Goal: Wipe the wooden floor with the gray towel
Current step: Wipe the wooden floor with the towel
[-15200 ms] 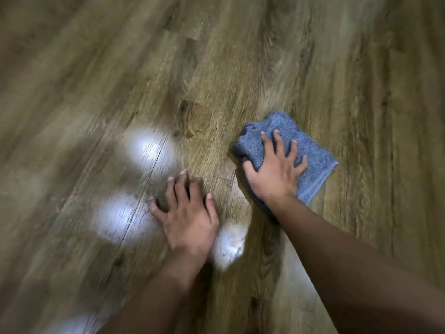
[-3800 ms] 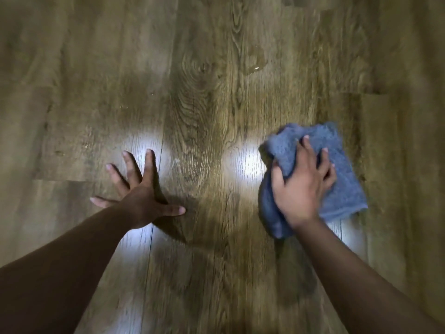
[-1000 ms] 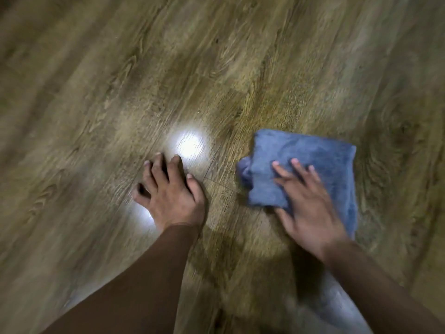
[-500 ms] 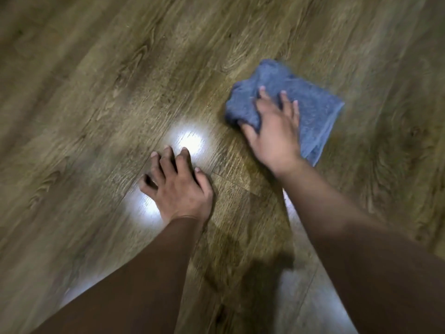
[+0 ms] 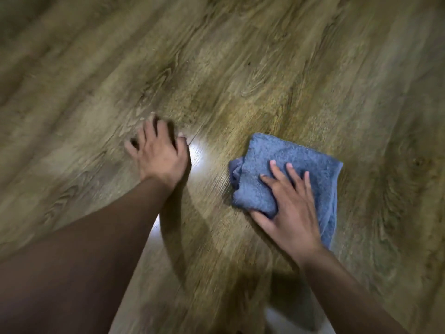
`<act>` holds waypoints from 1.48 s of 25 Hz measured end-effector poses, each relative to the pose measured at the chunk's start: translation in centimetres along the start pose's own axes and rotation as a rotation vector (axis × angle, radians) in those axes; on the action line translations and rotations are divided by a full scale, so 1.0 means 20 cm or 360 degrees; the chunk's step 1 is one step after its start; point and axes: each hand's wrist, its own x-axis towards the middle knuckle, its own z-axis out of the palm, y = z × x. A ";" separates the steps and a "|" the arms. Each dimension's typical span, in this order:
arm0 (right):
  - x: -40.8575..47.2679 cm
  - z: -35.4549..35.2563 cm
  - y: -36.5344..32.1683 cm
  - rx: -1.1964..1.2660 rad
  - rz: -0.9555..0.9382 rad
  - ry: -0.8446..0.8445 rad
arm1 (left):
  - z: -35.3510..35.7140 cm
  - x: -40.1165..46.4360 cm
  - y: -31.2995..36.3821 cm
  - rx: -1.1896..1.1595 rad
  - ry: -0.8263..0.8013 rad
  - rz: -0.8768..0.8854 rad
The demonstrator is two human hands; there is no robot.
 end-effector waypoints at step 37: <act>0.01 0.04 -0.18 -0.0163 -0.0131 -0.0269 | 0.05 0.04 0.00 -0.0021 0.0006 -0.0069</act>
